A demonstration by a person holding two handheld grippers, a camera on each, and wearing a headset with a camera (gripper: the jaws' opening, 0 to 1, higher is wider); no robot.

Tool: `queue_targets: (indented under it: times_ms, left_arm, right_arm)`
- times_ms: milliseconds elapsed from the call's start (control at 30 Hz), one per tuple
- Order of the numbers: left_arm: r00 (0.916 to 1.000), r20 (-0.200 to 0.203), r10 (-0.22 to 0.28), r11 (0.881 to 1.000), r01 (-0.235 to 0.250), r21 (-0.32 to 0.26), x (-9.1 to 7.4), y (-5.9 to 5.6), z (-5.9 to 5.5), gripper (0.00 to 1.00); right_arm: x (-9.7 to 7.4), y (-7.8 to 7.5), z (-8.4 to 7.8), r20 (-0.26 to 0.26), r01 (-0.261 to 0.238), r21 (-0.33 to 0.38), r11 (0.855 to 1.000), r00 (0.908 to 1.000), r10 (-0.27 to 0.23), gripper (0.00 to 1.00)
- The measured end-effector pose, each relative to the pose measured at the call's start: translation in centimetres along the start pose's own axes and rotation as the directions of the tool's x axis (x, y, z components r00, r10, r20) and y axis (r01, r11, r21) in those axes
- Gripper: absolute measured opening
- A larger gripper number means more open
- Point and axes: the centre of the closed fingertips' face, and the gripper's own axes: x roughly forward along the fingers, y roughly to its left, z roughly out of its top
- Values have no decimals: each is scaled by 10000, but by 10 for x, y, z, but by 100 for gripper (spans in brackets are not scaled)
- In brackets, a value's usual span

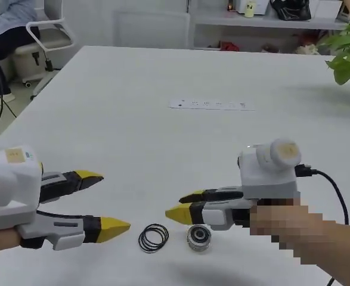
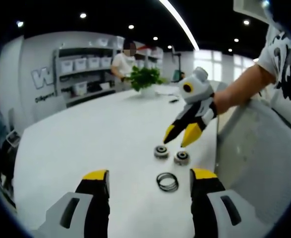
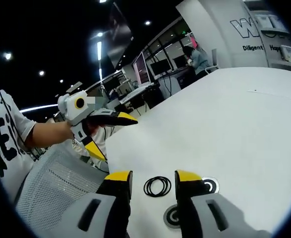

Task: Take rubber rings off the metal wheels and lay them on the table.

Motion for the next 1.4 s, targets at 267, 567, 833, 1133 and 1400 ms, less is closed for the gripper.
queue_targets:
  times_ms: [267, 567, 833, 1133, 1400]
  left_arm:
    - [10000, 79, -21, 9999, 20, 122, 0, 0, 9, 67]
    - [9998, 161, -77, 9996, 73, 258, 0, -2, 18, 69]
    - [9998, 173, -29, 9995, 24, 306, -3, -1, 21, 69]
    - [9999, 126, -23, 9993, 19, 382, -6, -4, 20, 70]
    - [10000, -28, -58, 9985, 59, 550, -6, -7, 17, 70]
  right_arm:
    - [-24, -7, 9, 408, 327, -55, 9995, 9986, -324, 37]
    - [-45, -8, 13, 470, 575, -701, 9959, 9974, -543, 46]
    - [-61, -9, 6, 193, 803, -1419, 9866, 9967, -783, 51]
    - [-82, -14, 1, 134, 1200, -1986, 9727, 9927, -1197, 56]
    - [-101, -23, -11, -20, 1628, -2615, 9514, 9856, -1692, 61]
